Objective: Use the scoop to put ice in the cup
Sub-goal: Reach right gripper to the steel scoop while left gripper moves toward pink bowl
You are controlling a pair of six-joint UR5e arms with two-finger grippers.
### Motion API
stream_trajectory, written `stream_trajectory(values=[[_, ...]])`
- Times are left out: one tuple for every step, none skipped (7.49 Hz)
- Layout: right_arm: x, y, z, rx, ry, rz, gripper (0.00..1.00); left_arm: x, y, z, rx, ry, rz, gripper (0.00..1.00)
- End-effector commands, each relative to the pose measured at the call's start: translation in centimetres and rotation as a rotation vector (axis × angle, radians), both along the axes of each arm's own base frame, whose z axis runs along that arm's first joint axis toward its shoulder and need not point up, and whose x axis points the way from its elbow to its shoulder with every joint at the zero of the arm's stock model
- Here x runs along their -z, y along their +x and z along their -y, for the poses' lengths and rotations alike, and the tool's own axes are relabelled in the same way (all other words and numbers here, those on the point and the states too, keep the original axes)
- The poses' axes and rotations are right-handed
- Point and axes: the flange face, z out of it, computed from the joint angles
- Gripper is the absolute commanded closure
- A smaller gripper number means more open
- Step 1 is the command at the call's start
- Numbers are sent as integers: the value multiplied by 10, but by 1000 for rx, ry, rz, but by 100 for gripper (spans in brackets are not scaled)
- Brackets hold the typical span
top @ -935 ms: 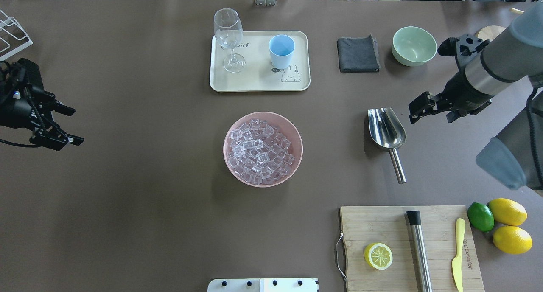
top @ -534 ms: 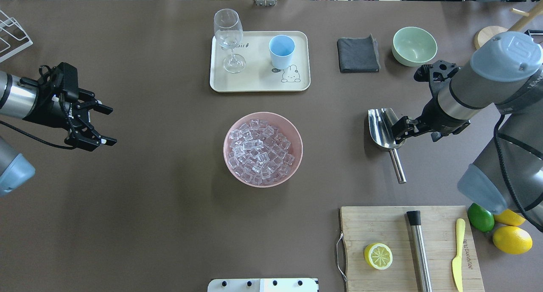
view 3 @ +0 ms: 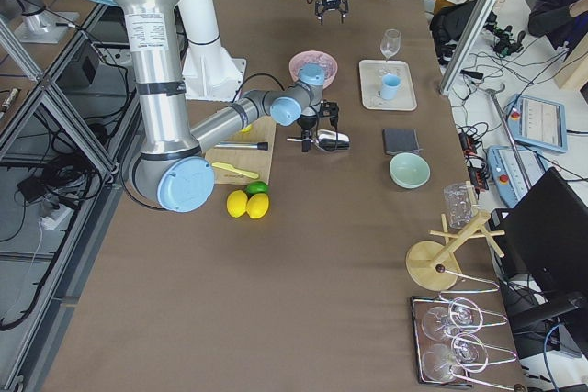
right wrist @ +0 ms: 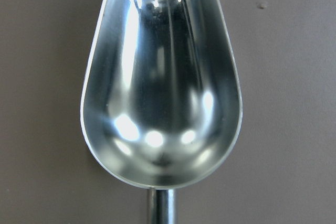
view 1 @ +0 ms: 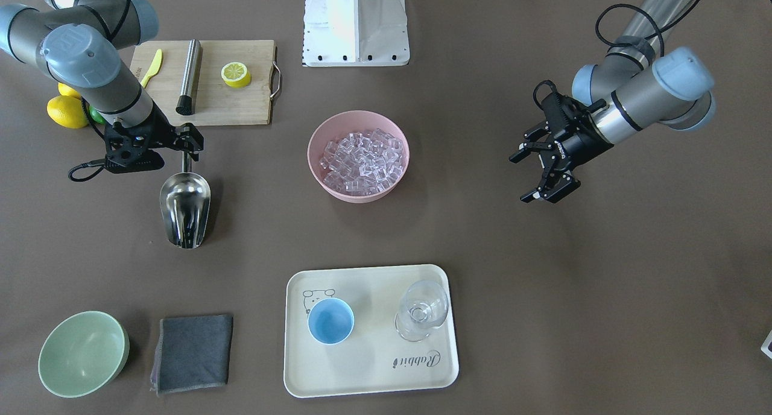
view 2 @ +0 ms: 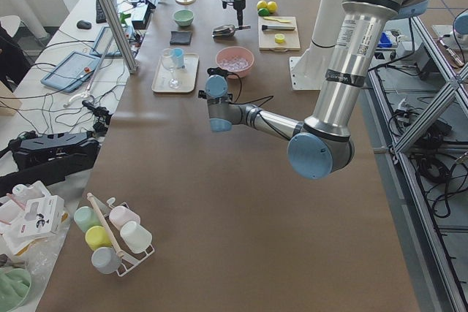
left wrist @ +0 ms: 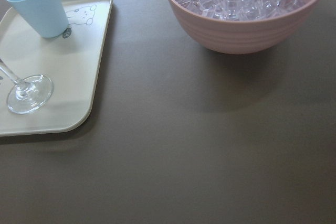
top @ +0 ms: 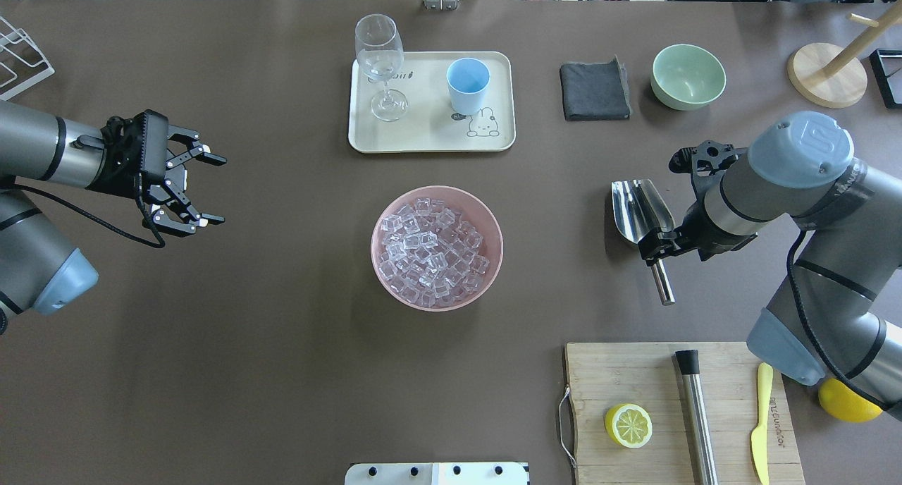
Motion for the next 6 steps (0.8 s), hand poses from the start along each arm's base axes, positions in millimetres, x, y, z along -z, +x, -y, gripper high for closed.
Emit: stream_trajectory(values=[[-1,-10,-6,-9,-16,0,11,10,31,0,-34,17,-19,2],[-1,-11,-7,-6,-16,0,18,13,43,2,-48,9,-21,2],[1,-13,-9,-6,-16,8,18,25,59,-9,-73,-49,-49,2],[3,-16,-12,0,-10,19,18,26,59,-10,-74,-43,-59,2],[3,-18,-14,4,-13,19,18,33,64,-8,-60,-32,-66,2],[3,-19,-15,7,-15,19,22,39,82,-14,-41,-34,-66,2]])
